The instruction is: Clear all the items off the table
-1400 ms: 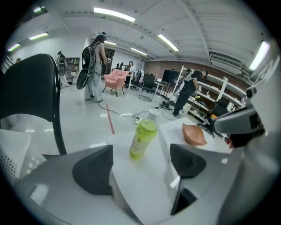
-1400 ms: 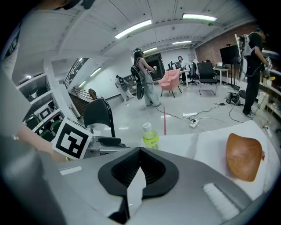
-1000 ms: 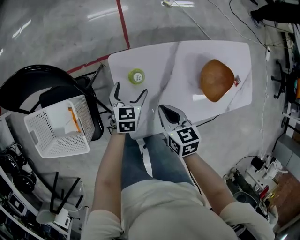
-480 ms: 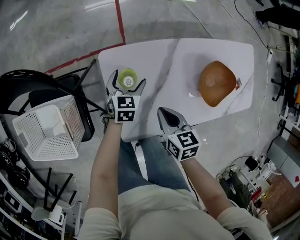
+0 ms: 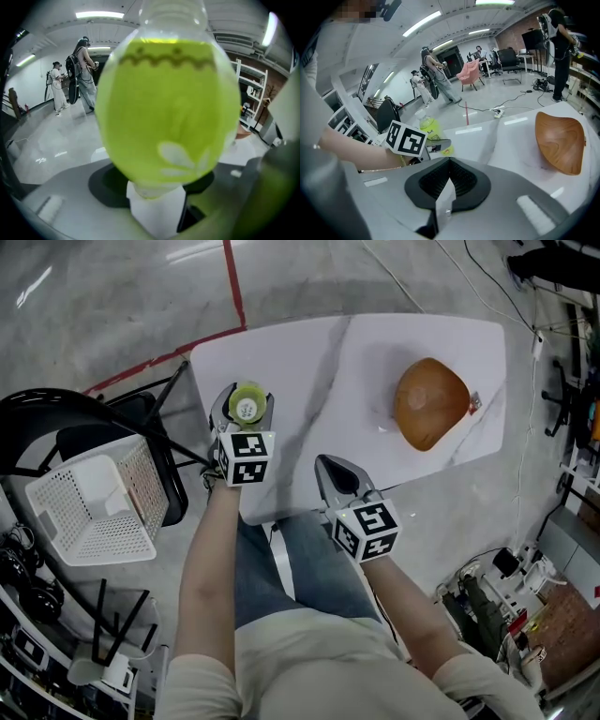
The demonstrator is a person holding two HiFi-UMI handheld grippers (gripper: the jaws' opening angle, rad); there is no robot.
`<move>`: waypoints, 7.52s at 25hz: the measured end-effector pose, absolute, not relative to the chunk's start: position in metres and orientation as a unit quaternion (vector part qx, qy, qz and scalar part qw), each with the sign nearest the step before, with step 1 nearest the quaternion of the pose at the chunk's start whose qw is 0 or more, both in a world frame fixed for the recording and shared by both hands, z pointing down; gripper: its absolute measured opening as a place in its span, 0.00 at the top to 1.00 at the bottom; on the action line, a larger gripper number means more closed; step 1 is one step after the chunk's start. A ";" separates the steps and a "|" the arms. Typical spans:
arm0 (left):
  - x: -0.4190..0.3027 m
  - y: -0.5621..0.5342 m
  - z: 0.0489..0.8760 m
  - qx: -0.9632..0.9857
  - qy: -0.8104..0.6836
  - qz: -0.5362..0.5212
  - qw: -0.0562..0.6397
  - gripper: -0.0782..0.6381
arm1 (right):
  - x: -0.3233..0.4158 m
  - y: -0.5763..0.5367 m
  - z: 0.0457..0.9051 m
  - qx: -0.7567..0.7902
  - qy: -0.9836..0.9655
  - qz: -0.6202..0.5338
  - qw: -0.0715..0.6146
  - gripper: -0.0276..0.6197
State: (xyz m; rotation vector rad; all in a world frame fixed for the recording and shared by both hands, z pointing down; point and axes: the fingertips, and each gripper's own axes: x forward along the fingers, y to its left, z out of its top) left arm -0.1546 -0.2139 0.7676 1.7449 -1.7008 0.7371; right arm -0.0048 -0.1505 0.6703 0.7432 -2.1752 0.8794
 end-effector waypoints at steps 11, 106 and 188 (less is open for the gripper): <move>-0.151 -0.171 0.722 0.653 -0.648 0.250 0.304 0.49 | -0.018 -0.138 0.640 0.288 -0.846 0.316 0.320 0.96; -0.479 0.170 0.579 0.468 -0.787 0.153 0.373 0.48 | -0.310 0.084 0.497 0.087 -0.917 0.159 0.356 0.96; -0.493 0.115 0.580 0.477 -0.800 0.083 0.354 0.71 | -0.330 0.079 0.500 0.120 -0.922 0.183 0.318 0.96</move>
